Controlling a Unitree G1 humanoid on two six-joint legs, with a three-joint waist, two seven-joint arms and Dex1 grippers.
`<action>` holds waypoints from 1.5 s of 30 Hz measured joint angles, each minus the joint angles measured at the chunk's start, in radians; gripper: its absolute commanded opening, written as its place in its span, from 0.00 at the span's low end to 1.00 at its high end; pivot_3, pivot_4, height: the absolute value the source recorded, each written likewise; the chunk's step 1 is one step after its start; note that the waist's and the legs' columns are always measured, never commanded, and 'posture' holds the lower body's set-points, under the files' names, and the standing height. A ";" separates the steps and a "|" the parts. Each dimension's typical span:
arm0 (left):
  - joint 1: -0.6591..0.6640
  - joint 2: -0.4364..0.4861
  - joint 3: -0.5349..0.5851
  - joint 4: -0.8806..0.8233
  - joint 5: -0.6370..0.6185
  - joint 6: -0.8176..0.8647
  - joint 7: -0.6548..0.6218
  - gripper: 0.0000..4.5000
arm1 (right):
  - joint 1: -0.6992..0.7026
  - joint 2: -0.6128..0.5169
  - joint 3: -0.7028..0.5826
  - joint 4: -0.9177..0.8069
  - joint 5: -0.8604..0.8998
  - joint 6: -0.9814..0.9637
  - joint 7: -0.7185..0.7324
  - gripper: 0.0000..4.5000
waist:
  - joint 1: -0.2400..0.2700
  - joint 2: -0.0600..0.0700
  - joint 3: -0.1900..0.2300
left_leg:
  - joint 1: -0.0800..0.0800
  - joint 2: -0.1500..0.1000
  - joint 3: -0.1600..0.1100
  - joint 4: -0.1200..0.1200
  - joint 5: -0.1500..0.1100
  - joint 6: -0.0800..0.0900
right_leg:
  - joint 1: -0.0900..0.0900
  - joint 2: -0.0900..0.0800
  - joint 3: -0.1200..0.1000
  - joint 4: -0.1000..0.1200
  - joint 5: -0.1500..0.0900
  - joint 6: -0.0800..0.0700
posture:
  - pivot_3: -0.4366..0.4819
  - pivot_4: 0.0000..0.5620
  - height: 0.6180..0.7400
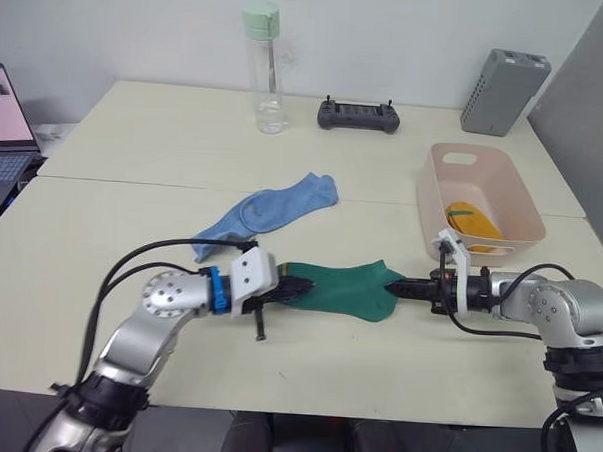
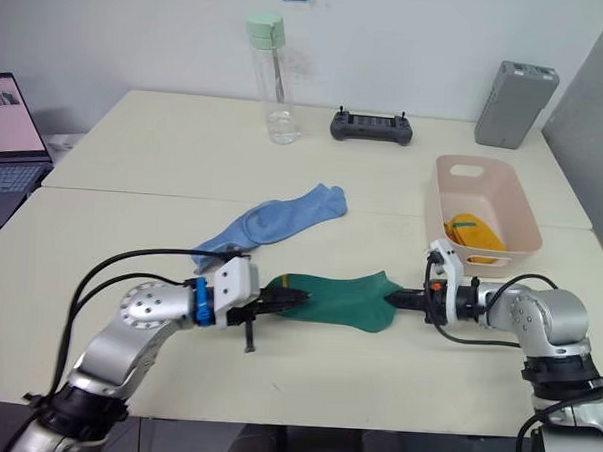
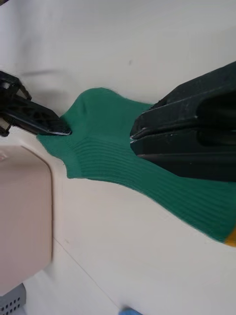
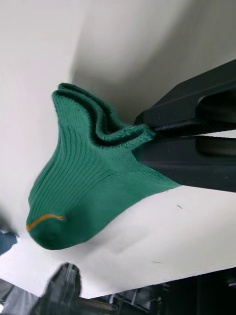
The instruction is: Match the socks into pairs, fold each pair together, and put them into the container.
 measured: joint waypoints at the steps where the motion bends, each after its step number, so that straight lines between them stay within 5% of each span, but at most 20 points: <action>1: -0.034 -0.025 -0.027 0.041 0.021 -0.004 0.004 0.00 | -0.011 -0.001 0.007 0.009 0.000 -0.010 0.010 0.01 | 0.000 0.000 0.000 | 0.000 0.000 0.000 0.000 0.000 0.000 | 0.000 0.000 0.000 0.000 0.000 0.000 | 0.48 0.27 1.00; 12: -0.161 -0.090 -0.162 0.319 0.193 -0.116 0.002 0.00 | -0.052 0.030 -0.024 -0.036 0.087 0.051 0.028 0.01 | -0.005 0.000 0.000 | 0.000 0.000 -0.001 -0.001 0.000 0.000 | 0.000 0.001 0.000 0.001 0.003 -0.004 | 0.48 0.27 1.00; 23: -0.122 -0.117 -0.110 0.281 0.140 -0.021 0.007 0.00 | -0.094 0.301 -0.072 -0.096 0.200 0.158 -0.149 0.01 | -0.001 0.000 0.000 | -0.001 0.000 -0.002 0.002 0.000 0.000 | 0.001 0.001 -0.001 0.001 0.003 -0.002 | 0.48 0.27 1.00; 36: -0.017 0.235 0.217 -0.109 -0.115 0.367 -0.062 0.00 | -0.141 0.414 0.166 -0.013 0.039 -0.008 -0.189 0.01 | -0.026 0.001 0.000 | -0.001 0.002 -0.002 0.000 0.000 0.000 | -0.001 0.003 -0.001 0.001 0.000 0.000 | 0.48 0.27 1.00; 45: -0.066 0.272 0.263 -0.106 -0.161 0.402 -0.055 0.00 | -0.159 0.414 0.140 -0.019 0.051 -0.006 -0.171 0.71 | -0.023 0.001 0.000 | -0.002 0.002 -0.003 0.000 0.000 0.000 | -0.002 0.002 -0.001 0.001 0.000 0.000 | 0.48 0.27 1.00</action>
